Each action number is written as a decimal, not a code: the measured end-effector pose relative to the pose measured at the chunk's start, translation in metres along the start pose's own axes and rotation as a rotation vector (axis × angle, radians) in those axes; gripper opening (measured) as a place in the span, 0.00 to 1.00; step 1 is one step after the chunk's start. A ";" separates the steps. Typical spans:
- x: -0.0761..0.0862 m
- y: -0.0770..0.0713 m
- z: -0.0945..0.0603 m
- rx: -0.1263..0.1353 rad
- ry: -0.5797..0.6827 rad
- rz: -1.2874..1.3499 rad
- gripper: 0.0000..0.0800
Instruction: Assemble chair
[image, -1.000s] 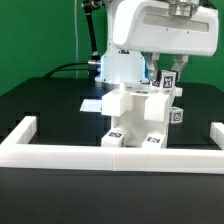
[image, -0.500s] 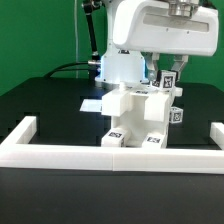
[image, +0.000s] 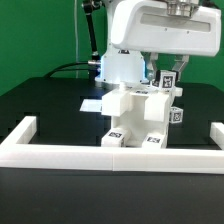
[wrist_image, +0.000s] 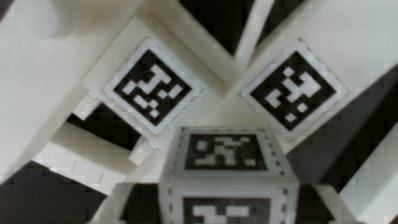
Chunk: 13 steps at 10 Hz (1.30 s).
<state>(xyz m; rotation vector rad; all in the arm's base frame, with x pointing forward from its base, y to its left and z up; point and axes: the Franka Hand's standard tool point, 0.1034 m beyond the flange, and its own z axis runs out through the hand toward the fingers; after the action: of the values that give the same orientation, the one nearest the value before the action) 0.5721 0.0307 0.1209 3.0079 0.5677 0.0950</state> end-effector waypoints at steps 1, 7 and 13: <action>0.000 0.000 0.000 0.000 0.000 0.072 0.36; 0.002 0.002 -0.001 0.009 0.013 0.508 0.36; 0.001 0.003 0.000 0.042 0.011 0.968 0.36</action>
Offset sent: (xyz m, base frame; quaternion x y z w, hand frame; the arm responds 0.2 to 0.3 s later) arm -0.0026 0.0030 -0.0042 0.0258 0.0122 0.2125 0.9768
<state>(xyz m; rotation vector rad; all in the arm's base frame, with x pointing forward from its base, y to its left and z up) 0.5747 0.0281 0.1217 3.0020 -0.9170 0.1479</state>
